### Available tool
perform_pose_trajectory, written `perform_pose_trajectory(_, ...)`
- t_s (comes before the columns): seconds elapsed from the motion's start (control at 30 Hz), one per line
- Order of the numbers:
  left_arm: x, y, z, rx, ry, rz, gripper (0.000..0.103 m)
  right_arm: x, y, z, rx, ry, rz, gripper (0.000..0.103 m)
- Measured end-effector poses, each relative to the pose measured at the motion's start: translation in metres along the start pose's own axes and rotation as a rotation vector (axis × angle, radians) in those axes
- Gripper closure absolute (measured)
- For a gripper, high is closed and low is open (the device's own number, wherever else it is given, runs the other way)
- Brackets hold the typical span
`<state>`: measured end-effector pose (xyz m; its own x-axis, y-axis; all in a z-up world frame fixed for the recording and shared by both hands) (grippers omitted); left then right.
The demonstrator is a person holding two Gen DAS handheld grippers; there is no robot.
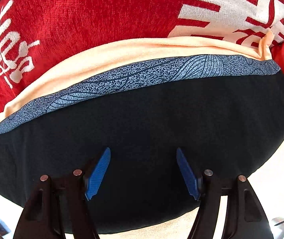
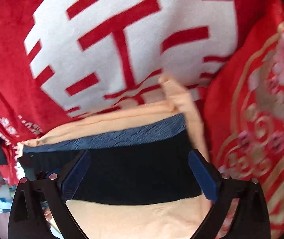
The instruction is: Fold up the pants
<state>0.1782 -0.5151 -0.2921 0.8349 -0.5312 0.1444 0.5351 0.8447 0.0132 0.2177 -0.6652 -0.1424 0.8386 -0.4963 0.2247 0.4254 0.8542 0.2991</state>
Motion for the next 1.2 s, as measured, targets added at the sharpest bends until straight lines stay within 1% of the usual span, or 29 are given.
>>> perform_pose_trajectory(0.03, -0.001, 0.001, 0.0, 0.002, -0.003, -0.001, 0.033, -0.003, -0.001, -0.012, -0.001, 0.033, -0.01, 0.035)
perform_pose_trajectory(0.1, -0.001, 0.003, 0.0, 0.001, -0.008, 0.004, 0.033, -0.008, -0.001, -0.038, -0.015, 0.08, -0.007, 0.053)
perform_pose_trajectory(0.13, -0.001, 0.002, 0.0, -0.001, -0.009, 0.008, 0.032, -0.011, -0.004, -0.05, -0.05, 0.099, 0.023, 0.054)
perform_pose_trajectory(0.17, -0.001, -0.002, -0.001, -0.002, -0.01, 0.012, 0.032, -0.015, -0.01, -0.061, -0.119, 0.114, 0.055, 0.054)
perform_pose_trajectory(0.2, -0.004, -0.002, -0.002, -0.002, -0.011, 0.015, 0.03, -0.022, -0.022, -0.069, -0.206, 0.13, 0.075, 0.055)
perform_pose_trajectory(0.23, -0.007, 0.001, -0.002, -0.003, -0.012, 0.018, 0.026, -0.027, -0.032, -0.073, -0.241, 0.132, 0.077, 0.064)
perform_pose_trajectory(0.27, -0.012, 0.005, -0.002, -0.006, -0.011, 0.021, 0.024, -0.03, -0.04, -0.067, -0.232, 0.093, 0.064, 0.07)
perform_pose_trajectory(0.3, -0.017, 0.008, -0.002, -0.014, -0.011, 0.025, 0.024, -0.032, -0.044, -0.06, -0.254, 0.079, 0.049, 0.072)
perform_pose_trajectory(0.37, -0.023, 0.013, 0.001, -0.02, 0.001, 0.03, 0.024, -0.038, -0.047, -0.047, -0.296, 0.068, 0.035, 0.072)
perform_pose_trajectory(0.4, -0.025, 0.015, 0.002, -0.02, 0.01, 0.034, 0.024, -0.041, -0.046, -0.043, -0.311, 0.068, 0.032, 0.068)
perform_pose_trajectory(0.43, -0.029, 0.02, 0.005, -0.017, 0.022, 0.042, 0.024, -0.044, -0.045, -0.038, -0.308, 0.066, 0.023, 0.066)
perform_pose_trajectory(0.47, -0.034, 0.024, 0.008, -0.013, 0.028, 0.05, 0.024, -0.05, -0.041, -0.032, -0.277, 0.061, -0.003, 0.064)
perform_pose_trajectory(0.53, -0.042, 0.037, 0.016, -0.008, 0.029, 0.076, 0.024, -0.061, -0.034, -0.025, -0.206, 0.058, -0.053, 0.054)
perform_pose_trajectory(0.57, -0.045, 0.045, 0.02, -0.006, 0.023, 0.088, 0.024, -0.07, -0.028, -0.023, -0.163, 0.064, -0.083, 0.053)
perform_pose_trajectory(0.67, -0.056, 0.074, 0.03, 0.014, 0.009, 0.13, 0.024, -0.099, -0.004, -0.028, -0.07, 0.098, -0.125, 0.053)
perform_pose_trajectory(0.73, -0.063, 0.096, 0.035, 0.031, 0.005, 0.157, 0.024, -0.119, 0.019, -0.036, -0.02, 0.125, -0.127, 0.053)
perform_pose_trajectory(0.83, -0.076, 0.135, 0.042, 0.056, -0.008, 0.19, 0.024, -0.146, 0.059, -0.05, 0.089, 0.175, -0.141, 0.053)
perform_pose_trajectory(0.87, -0.079, 0.145, 0.042, 0.061, -0.014, 0.196, 0.024, -0.157, 0.081, -0.057, 0.143, 0.194, -0.142, 0.053)
perform_pose_trajectory(0.93, -0.088, 0.174, 0.046, 0.081, -0.027, 0.204, 0.024, -0.173, 0.113, -0.068, 0.217, 0.214, -0.134, 0.053)
perform_pose_trajectory(0.97, -0.092, 0.19, 0.047, 0.09, -0.033, 0.204, 0.024, -0.185, 0.138, -0.077, 0.263, 0.23, -0.128, 0.053)
perform_pose_trajectory(1.1, -0.107, 0.265, 0.051, 0.15, -0.05, 0.216, 0.024, -0.223, 0.218, -0.107, 0.412, 0.273, -0.145, 0.053)
perform_pose_trajectory(1.2, -0.106, 0.316, 0.047, 0.203, -0.068, 0.222, 0.024, -0.243, 0.272, -0.14, 0.459, 0.288, -0.145, 0.053)
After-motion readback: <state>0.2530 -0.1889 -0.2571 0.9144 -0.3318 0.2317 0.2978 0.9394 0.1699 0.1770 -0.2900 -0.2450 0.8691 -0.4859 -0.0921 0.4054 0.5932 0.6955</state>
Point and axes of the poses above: each gripper's, at about its wrist camera, not at the fingertips, and z roughly against the way its jaws point, y to its left, x to its top, the point moved 6 cm from there along -z, roughly the way its jaws point, and after that the axes turned 2 degrees about -z, right-handed, at the moved point
